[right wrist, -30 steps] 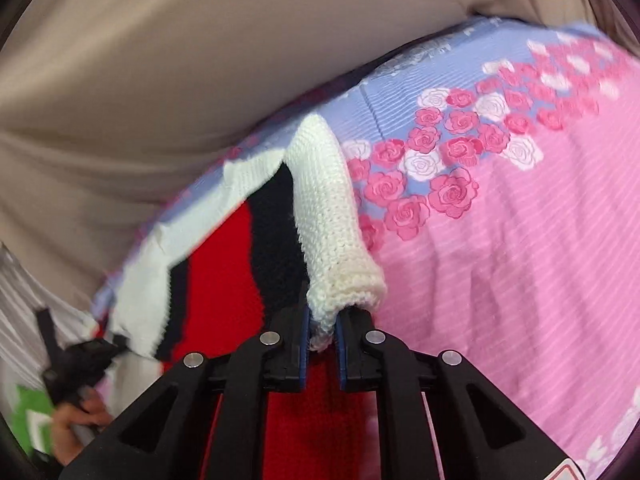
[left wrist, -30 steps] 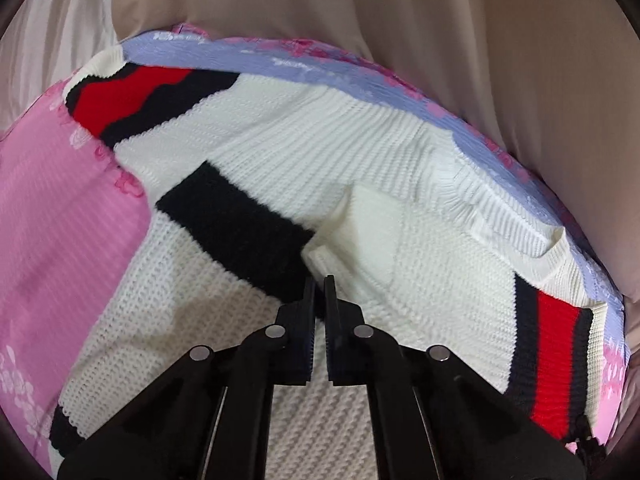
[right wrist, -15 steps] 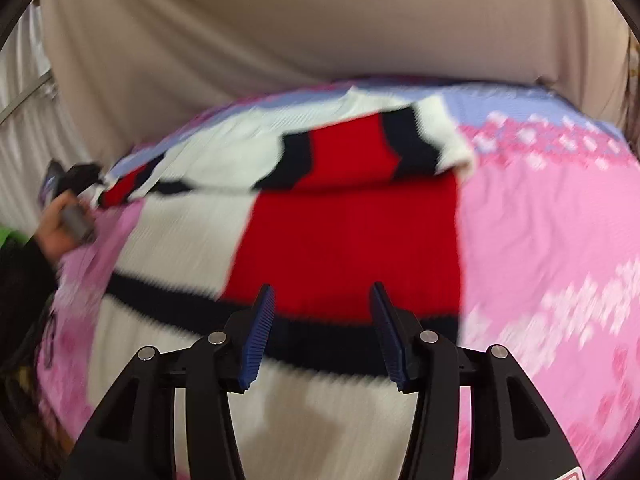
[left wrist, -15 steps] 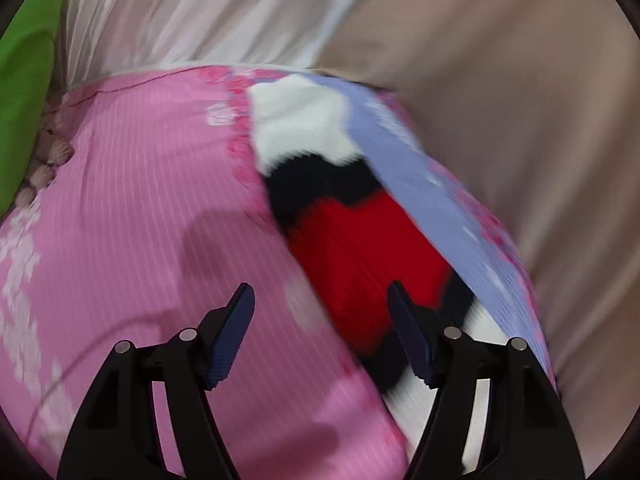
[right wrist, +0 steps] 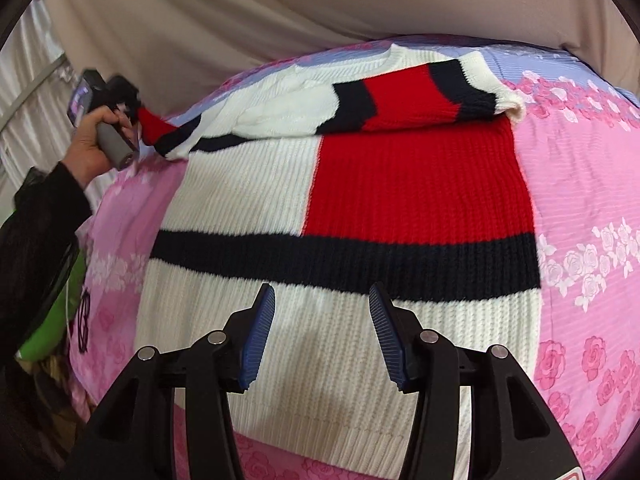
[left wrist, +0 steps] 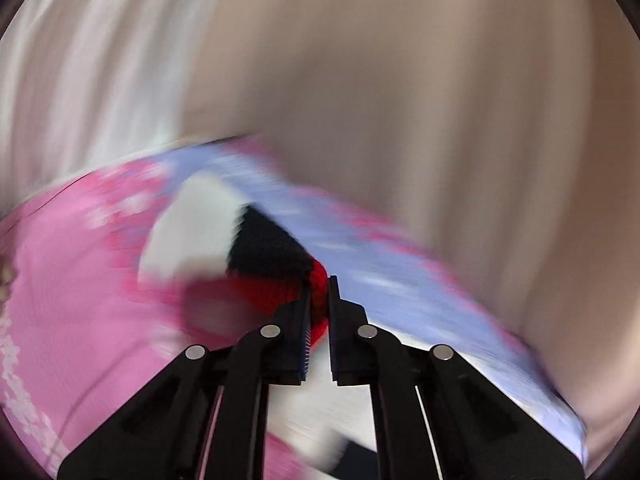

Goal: Fold small clothes

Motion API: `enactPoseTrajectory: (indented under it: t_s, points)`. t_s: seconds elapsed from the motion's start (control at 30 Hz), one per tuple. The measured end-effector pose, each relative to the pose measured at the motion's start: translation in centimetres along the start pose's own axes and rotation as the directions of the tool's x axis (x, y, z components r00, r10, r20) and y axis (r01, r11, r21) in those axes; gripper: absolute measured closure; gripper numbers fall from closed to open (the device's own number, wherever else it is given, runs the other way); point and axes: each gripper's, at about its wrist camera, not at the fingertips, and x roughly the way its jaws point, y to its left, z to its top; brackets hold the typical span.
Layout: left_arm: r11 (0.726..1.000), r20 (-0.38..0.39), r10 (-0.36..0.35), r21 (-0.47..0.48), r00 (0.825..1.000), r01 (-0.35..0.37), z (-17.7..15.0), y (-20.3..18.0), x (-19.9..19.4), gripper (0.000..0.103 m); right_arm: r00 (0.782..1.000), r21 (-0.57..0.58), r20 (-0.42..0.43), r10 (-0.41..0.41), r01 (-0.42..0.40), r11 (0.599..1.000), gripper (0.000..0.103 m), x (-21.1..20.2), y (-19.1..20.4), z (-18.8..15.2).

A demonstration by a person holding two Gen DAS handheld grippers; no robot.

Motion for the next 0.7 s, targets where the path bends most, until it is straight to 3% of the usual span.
enactPoseTrajectory:
  t_s: [0.07, 0.13, 0.2, 0.23, 0.3, 0.37, 0.43, 0.53, 0.6, 0.7]
  points:
    - [0.985, -0.028, -0.126, 0.114, 0.992, 0.128, -2.8, -6.4, -3.0, 0.096, 0.999, -0.001, 0.023, -0.025, 0.025, 1.0, 0.054, -0.4, -0.7, 0.5]
    - [0.941, -0.144, -0.213, 0.235, 0.966, 0.243, -8.4, -12.8, -4.9, 0.092, 0.998, 0.014, 0.032, -0.048, 0.048, 0.999, 0.054, -0.7, -1.9, 1.0]
    - [0.899, -0.287, -0.23, 0.303, 0.93, 0.316, -14.6, -16.5, -5.2, 0.077, 0.997, 0.032, 0.039, -0.073, 0.072, 0.997, 0.054, -1.1, -3.3, 1.5]
    - [0.893, -0.319, -0.213, 0.321, 0.924, 0.317, -16.7, -17.2, -5.3, 0.072, 0.994, 0.039, 0.046, -0.098, 0.096, 0.995, 0.054, -1.4, -4.3, 1.7]
    - [0.893, -0.351, -0.155, 0.349, 0.924, 0.283, -21.1, -17.0, -5.9, 0.065, 0.99, 0.042, 0.065, -0.126, 0.124, 0.991, 0.05, -2.0, -5.7, 2.2]
    - [0.908, -0.359, -0.125, 0.334, 0.925, 0.253, -22.5, -15.2, -6.5, 0.06, 0.983, 0.026, 0.092, -0.162, 0.16, 0.987, 0.049, -2.6, -7.0, 2.9]
    - [0.935, -0.352, -0.061, 0.306, 0.934, 0.177, -22.9, -12.0, -6.4, 0.057, 0.976, -0.038, 0.122, -0.182, 0.188, 0.981, 0.049, -2.5, -7.3, 4.1]
    - [0.968, -0.33, 0.031, 0.244, 0.943, 0.054, -21.5, -7.9, -5.6, 0.057, 0.973, -0.173, 0.16, -0.167, 0.194, 0.966, 0.049, -1.0, -6.1, 6.4]
    - [0.986, -0.349, 0.069, 0.163, 0.935, -0.012, -19.5, -5.1, -3.9, 0.057, 0.977, -0.235, 0.173, -0.124, 0.163, 0.958, 0.049, 0.5, -4.8, 8.1]
    - [0.999, -0.354, 0.053, 0.008, 0.934, -0.053, -17.0, -0.9, -2.1, 0.057, 0.984, -0.344, 0.173, -0.042, 0.101, 0.934, 0.049, 3.6, -1.7, 11.5]
